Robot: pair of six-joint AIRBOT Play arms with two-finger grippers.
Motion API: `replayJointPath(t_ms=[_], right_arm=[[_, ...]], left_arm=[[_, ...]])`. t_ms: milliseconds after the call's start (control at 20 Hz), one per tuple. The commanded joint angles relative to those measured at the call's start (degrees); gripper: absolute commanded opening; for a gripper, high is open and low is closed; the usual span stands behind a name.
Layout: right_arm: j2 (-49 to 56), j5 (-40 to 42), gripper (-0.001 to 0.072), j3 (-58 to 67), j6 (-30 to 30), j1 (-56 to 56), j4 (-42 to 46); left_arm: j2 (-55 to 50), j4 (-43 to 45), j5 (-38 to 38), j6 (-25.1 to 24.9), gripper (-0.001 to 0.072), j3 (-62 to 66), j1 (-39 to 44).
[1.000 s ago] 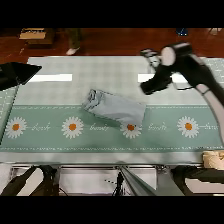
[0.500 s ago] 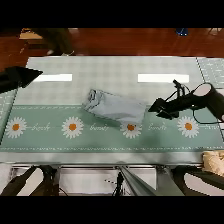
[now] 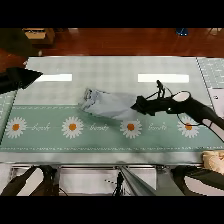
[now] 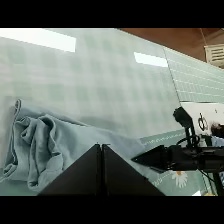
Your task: Fold the shirts.
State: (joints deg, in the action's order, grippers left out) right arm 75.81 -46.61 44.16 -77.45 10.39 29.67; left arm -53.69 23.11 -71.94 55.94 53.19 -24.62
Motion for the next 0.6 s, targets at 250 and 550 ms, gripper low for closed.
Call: replayJointPath(t_ms=[250, 550], right_arm=[[-25.2, -33.2, 0.0021, 18.5, -10.7, -29.3, 36.1], [-34.0, -50.8, 0.0021, 23.0, -6.5, -62.5, 45.9]], left_arm=[[-3.2, 3.3, 4.9, 0.3, 0.0024, 0.0, 0.0], [-10.3, 3.3, 6.7, -0.3, 0.0024, 0.0, 0.0]])
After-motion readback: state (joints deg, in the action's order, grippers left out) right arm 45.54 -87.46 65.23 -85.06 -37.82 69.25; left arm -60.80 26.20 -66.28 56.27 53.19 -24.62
